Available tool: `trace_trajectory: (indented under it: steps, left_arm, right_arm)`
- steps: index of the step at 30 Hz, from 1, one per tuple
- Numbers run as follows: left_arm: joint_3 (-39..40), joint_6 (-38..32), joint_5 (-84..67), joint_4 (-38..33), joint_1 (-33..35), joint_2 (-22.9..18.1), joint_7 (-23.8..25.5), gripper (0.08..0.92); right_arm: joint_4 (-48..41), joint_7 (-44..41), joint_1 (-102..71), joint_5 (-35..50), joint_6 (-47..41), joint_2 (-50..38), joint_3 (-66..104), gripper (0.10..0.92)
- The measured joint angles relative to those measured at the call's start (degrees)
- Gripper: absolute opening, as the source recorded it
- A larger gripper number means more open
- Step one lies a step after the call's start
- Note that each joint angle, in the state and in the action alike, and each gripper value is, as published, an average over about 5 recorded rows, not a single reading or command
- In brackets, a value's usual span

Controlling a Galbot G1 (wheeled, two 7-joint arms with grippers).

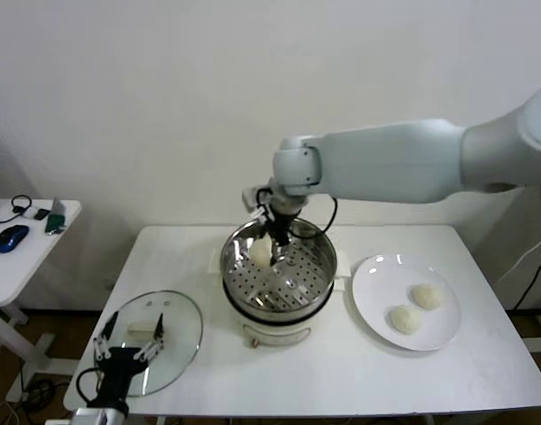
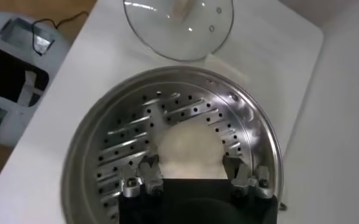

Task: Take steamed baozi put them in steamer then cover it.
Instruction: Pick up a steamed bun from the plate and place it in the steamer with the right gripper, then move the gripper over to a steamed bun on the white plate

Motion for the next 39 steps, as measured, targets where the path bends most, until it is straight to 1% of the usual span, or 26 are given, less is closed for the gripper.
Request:
trace_trajectory:
  steps: [7, 12, 18, 22, 29, 34, 39]
  left_arm:
    - [0.02, 0.08, 0.03, 0.47, -0.29, 0.00, 0.09, 0.823]
    - [0.07, 0.07, 0.10, 0.70, -0.39, 0.06, 0.14, 0.823]
    - [0.23, 0.11, 0.17, 0.64, -0.54, 0.17, 0.31, 0.823]
    - [0.44, 0.18, 0.21, 0.59, -0.73, 0.18, 0.35, 0.823]
    - [0.74, 0.34, 0.33, 0.34, -0.85, 0.18, 0.47, 0.823]
    - [0.72, 0.35, 0.33, 0.41, -1.15, 0.20, 0.48, 0.823]
    - [0.90, 0.35, 0.38, 0.50, -1.27, 0.18, 0.47, 0.823]
  right_arm:
    - [-4.83, 1.86, -5.23, -1.58, -0.86, 3.57, 0.96, 0.704]
    - [-6.69, 2.69, -7.64, -2.71, -1.11, 4.62, 1.32, 0.710]
    - [-6.81, 2.88, -8.38, -3.45, -0.72, 4.47, 1.56, 0.805]
    - [-5.52, 2.28, -7.30, -3.30, 0.04, 3.24, 1.34, 0.821]
    - [-0.44, -1.09, -1.50, -2.67, 2.49, -3.37, -0.59, 0.823]
    - [4.68, -4.41, 4.64, -3.51, 4.69, -11.74, -4.10, 0.823]
    - [9.17, -6.26, 8.81, -6.40, 6.08, -21.26, -8.77, 0.823]
